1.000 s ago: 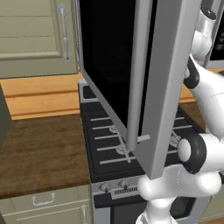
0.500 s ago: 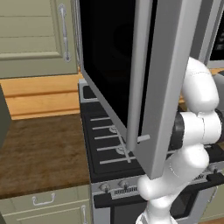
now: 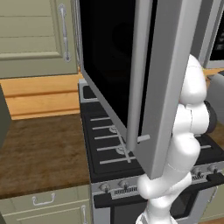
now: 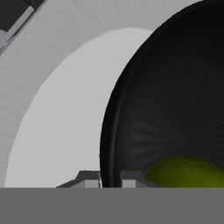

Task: Pick the lime from the sink and place it in the bowl. Then pick the bowl and place it in the microwave. Then close the microwave door and press the start button.

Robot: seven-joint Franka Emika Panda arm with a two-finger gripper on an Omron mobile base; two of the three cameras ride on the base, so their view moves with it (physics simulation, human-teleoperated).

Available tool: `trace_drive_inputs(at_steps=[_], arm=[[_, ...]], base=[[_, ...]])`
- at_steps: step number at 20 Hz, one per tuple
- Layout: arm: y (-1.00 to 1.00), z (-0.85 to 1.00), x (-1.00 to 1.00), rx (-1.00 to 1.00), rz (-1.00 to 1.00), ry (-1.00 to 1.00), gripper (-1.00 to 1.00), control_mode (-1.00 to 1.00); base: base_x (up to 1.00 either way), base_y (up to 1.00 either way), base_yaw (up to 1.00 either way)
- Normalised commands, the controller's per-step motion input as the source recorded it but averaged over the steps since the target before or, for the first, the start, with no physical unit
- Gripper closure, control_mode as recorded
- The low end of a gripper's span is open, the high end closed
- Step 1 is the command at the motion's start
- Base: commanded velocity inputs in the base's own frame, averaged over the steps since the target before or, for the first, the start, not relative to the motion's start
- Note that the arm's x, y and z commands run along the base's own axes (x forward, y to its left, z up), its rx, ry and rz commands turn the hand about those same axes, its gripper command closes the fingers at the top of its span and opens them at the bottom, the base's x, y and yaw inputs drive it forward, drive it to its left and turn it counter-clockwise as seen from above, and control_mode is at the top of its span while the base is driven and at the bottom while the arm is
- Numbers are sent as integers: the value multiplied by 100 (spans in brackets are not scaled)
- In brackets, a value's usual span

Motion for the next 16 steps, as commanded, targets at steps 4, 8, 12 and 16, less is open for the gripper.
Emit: trace_drive_inputs(at_steps=[4,8,12,16], arm=[[0,-1,-14,0,0,-1,-100,-100],[-3,-11,-23,0,0,-7,-100,-100],[-4,-13,-52,0,0,-20,-100,-100],[0,-18,-80,0,0,-28,-100,-100]], base=[[0,0,0],[0,0,0],[0,0,0],[0,0,0]])
